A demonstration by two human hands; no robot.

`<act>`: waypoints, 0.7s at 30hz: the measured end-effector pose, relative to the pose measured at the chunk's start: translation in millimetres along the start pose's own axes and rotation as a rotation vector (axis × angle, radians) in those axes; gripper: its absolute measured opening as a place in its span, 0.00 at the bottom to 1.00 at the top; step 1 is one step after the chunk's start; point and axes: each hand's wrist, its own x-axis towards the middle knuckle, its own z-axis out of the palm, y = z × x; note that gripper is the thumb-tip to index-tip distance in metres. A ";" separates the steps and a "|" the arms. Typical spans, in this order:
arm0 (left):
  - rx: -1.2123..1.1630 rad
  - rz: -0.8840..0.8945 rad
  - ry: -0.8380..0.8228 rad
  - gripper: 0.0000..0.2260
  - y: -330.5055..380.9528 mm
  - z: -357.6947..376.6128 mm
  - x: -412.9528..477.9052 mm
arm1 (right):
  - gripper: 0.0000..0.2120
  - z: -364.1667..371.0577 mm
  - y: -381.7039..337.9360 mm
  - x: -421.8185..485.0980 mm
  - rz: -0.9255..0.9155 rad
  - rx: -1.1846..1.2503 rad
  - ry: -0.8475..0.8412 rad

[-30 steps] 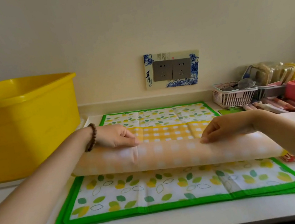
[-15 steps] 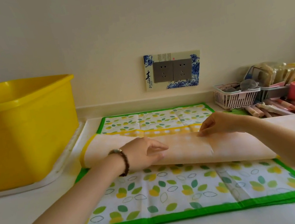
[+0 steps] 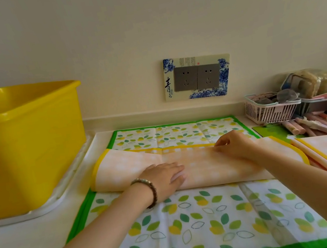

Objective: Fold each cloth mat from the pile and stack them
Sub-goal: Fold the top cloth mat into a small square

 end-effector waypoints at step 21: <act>-0.053 -0.040 0.063 0.22 -12.1 15.9 32.2 | 0.15 29.0 -24.8 -0.8 0.026 -0.031 0.220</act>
